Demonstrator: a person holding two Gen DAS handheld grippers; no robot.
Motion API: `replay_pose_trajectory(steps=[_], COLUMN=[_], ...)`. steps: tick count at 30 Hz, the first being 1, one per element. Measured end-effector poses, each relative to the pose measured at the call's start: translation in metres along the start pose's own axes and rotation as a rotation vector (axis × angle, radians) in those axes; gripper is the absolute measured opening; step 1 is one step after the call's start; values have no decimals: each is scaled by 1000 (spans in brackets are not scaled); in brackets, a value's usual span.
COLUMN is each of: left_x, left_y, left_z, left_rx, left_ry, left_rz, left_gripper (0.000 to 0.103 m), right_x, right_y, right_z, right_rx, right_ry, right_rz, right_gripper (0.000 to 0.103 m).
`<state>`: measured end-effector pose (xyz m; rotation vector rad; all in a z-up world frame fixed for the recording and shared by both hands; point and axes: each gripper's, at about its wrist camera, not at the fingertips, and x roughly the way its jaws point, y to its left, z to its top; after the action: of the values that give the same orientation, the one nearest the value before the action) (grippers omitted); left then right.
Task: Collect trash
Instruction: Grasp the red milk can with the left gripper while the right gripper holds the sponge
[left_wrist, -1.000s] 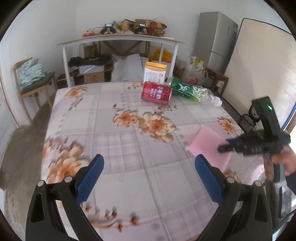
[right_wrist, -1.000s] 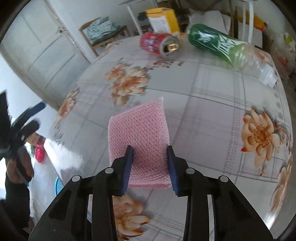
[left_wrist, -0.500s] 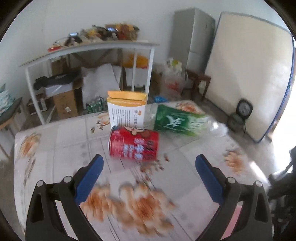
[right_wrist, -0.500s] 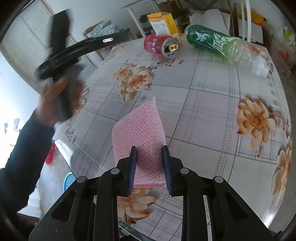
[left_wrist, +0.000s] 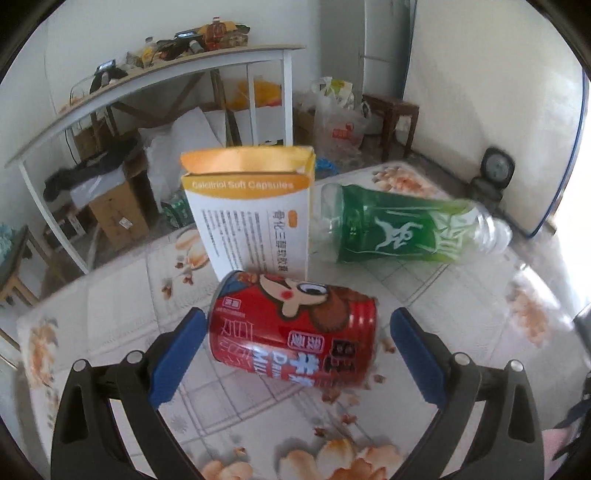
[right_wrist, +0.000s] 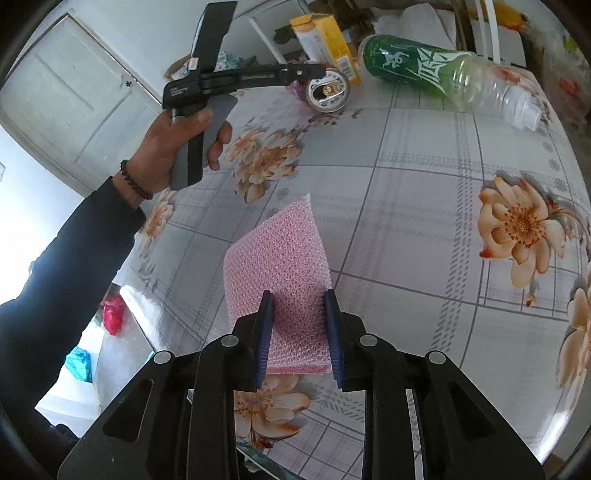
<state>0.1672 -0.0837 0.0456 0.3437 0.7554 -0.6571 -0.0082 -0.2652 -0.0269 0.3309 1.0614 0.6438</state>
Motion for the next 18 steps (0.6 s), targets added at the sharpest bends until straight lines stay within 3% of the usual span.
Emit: replay_pose_trajectory(steps=[6, 9, 11, 18], left_x=[17, 28, 27, 3], left_y=[-2, 6, 10, 12], left_z=[3, 1, -1, -20], left_rx=[74, 29, 6, -68], left_ry=[37, 75, 57, 19], left_rz=[14, -36, -58, -109], left_gripper=[98, 98, 91, 89], right_x=[-1, 0, 0, -1], right_y=[0, -2, -2, 1], right_z=[1, 2, 1, -2], right_rx=[-2, 3, 6, 6], right_ry=[12, 10, 7, -8], right_rz=[4, 4, 3, 13], right_gripper=[25, 25, 25, 25])
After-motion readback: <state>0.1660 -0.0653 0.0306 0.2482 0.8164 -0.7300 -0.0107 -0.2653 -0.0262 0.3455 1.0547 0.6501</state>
